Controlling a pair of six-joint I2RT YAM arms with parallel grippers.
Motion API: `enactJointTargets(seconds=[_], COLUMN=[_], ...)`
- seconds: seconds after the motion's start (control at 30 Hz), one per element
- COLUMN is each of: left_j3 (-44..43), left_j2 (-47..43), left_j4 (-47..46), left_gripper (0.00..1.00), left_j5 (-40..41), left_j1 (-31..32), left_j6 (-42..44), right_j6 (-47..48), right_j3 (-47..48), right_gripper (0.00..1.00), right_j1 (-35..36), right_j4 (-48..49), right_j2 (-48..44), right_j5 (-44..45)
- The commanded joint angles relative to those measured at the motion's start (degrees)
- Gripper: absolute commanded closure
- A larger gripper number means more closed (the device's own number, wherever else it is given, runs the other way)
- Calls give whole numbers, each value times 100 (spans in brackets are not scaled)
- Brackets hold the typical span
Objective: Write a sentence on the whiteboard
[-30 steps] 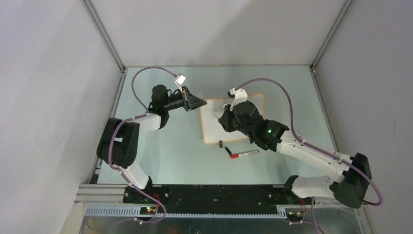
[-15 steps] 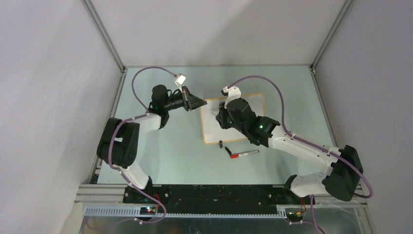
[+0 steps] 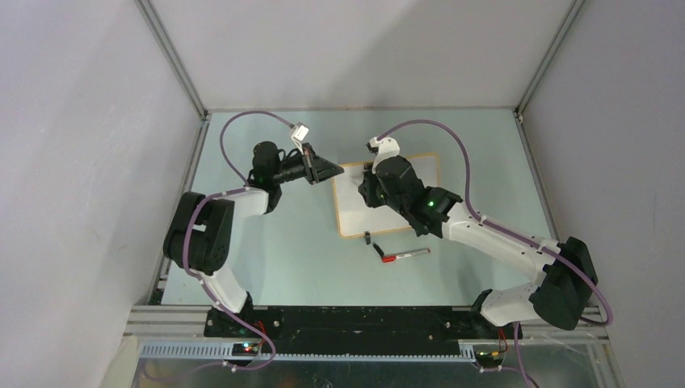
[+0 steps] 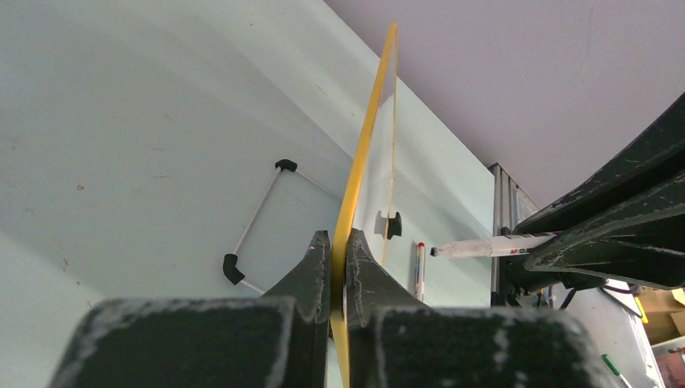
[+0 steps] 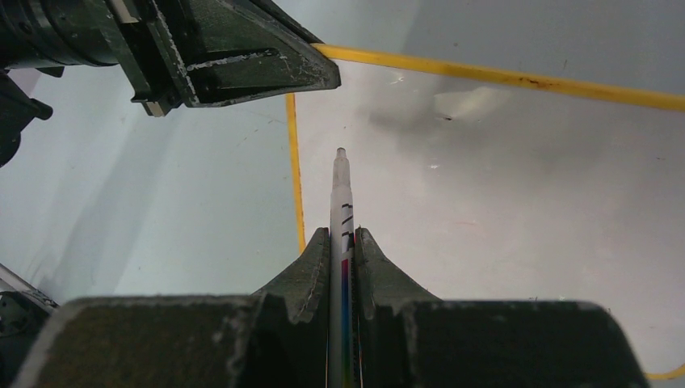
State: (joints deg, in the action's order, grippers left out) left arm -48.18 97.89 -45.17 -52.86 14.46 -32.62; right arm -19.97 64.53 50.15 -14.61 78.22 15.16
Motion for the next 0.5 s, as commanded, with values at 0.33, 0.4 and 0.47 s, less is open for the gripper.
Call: enactJointTargets(seconds=[0.33,0.4,0.47], left_j3=[22,32,29], left_j2=[307,295,293], left_j4=[-33,-34,-36], left_gripper=[95,94,95], left_j5=[432,432,433], left_j1=[0,-1,-4], left_j6=[529,529,521], right_j6=[171,171,170], right_j3=[442,480,512], right_gripper=[100,100,100], right_j1=[-54,-55,-58], right_j4=[178,170,165], right_j2=[250,321,367], right_j5=[22,35,42])
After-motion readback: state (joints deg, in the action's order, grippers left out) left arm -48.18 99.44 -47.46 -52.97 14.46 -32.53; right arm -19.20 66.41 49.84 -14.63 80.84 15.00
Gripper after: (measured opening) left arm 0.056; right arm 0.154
